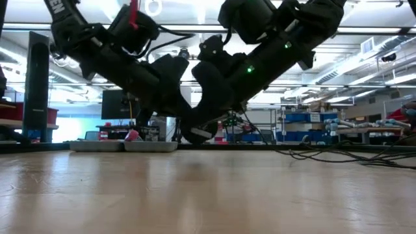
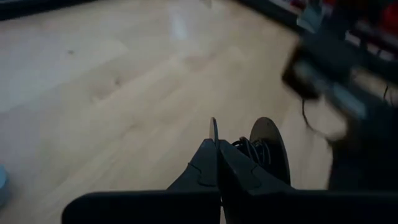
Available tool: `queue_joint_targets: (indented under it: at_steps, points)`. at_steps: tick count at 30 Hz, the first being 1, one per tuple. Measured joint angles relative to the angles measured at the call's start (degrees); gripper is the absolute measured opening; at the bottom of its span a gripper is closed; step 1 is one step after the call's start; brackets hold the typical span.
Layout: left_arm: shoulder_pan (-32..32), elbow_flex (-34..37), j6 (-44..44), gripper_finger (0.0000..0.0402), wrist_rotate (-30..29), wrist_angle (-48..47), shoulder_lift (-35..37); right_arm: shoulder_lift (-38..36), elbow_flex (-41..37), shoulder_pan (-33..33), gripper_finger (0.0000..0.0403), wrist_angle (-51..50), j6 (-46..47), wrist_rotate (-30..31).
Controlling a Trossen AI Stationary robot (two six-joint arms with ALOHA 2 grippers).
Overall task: Coil cords
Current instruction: Coil the black wire onto the spool
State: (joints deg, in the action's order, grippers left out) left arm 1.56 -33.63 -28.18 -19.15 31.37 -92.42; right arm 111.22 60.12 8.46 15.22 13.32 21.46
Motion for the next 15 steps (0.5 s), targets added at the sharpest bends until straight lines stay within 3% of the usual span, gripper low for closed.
queue_joint_targets:
  at_steps: [9, 15]
  points:
    - [-0.2, -1.2, 1.0, 0.0, 5.0, -6.7, 0.0, -6.4, 0.0, -0.4, 0.0, -13.9, 0.2, 9.0]
    - [-0.2, -1.0, 1.1, 0.0, 6.6, -7.0, 0.0, -7.0, -0.1, -0.9, 0.0, -14.0, 0.2, 7.5]
